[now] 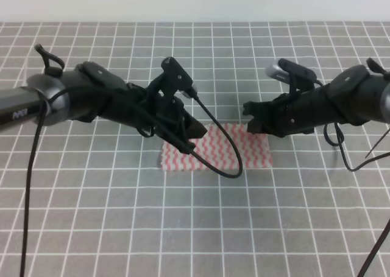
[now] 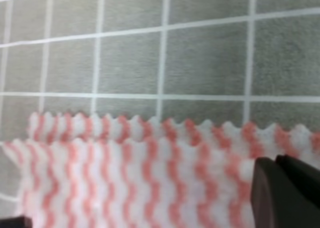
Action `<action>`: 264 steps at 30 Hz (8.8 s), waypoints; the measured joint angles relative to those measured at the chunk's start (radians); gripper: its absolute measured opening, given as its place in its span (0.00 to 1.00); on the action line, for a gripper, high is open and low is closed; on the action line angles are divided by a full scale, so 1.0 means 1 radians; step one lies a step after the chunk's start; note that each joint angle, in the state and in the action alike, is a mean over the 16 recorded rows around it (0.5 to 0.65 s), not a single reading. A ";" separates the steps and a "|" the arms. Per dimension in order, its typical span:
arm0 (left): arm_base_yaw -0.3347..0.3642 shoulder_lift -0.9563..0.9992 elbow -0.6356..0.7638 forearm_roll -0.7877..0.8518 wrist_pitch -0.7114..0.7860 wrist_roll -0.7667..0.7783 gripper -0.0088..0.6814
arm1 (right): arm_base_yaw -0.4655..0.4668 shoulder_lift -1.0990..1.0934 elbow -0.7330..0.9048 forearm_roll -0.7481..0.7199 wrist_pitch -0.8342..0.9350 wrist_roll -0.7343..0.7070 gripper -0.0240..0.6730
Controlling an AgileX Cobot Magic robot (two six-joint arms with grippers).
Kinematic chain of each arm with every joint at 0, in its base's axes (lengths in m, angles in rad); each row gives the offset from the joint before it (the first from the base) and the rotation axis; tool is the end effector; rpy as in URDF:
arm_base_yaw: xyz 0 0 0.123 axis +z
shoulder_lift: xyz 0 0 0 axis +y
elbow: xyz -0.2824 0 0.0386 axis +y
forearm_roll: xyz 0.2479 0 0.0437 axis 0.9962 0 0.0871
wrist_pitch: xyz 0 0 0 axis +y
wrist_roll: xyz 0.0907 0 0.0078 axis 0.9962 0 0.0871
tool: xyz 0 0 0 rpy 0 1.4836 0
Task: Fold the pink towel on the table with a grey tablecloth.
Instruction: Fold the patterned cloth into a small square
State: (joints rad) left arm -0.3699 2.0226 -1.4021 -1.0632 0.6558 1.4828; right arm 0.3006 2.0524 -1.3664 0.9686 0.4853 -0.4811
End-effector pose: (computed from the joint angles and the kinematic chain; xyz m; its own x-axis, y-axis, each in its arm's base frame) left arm 0.3866 -0.2020 0.1917 -0.3187 0.5776 -0.7516 0.8981 0.4376 -0.0445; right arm 0.4074 0.1630 0.1669 -0.8844 0.1279 -0.4488 -0.1504 0.8323 0.5336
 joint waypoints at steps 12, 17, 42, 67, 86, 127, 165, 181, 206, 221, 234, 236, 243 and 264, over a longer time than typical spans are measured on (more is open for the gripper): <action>0.027 -0.058 0.000 0.009 0.040 -0.179 0.06 | 0.015 -0.072 0.000 -0.020 0.115 0.000 0.01; 0.040 -0.041 0.000 0.019 0.072 -0.233 0.06 | 0.037 -0.084 0.000 -0.036 0.145 0.002 0.01; 0.047 0.054 0.000 0.066 0.066 -0.262 0.06 | 0.048 0.014 -0.003 -0.060 0.153 0.006 0.01; 0.105 0.035 0.000 0.104 0.096 -0.523 0.01 | -0.011 0.000 -0.098 -0.155 0.283 0.098 0.01; 0.105 0.078 -0.108 0.070 0.202 -0.530 0.01 | -0.021 -0.001 -0.099 -0.237 0.305 0.167 0.02; 0.107 0.182 -0.140 0.074 0.180 -0.564 0.01 | -0.060 0.004 -0.099 -0.332 0.304 0.289 0.39; 0.107 0.183 -0.140 0.074 0.196 -0.564 0.01 | -0.059 0.050 -0.099 -0.282 0.322 0.290 0.14; 0.107 0.183 -0.141 0.072 0.197 -0.562 0.01 | -0.042 -0.006 -0.138 -0.278 0.322 0.281 0.01; 0.112 0.123 -0.138 0.077 0.220 -0.524 0.01 | 0.067 -0.037 -0.168 -0.274 0.248 0.276 0.01; 0.139 0.097 -0.137 0.122 0.286 -0.531 0.01 | 0.067 -0.036 -0.168 -0.276 0.249 0.285 0.01; 0.139 0.175 -0.138 0.114 0.259 -0.534 0.01 | 0.082 -0.035 -0.168 -0.221 0.249 0.287 0.01; 0.139 0.177 -0.139 0.110 0.257 -0.534 0.01 | 0.090 -0.033 -0.168 -0.210 0.243 0.286 0.01; 0.139 0.179 -0.139 0.101 0.255 -0.533 0.01 | 0.130 -0.013 -0.171 -0.180 0.213 0.281 0.01; 0.141 0.162 -0.138 0.105 0.246 -0.526 0.01 | 0.198 0.095 -0.240 -0.140 0.177 0.259 0.01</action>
State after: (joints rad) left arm -0.2286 2.1849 -1.5398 -0.9578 0.9018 0.9565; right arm 0.4985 2.1473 -1.6063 0.8284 0.6619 -0.2219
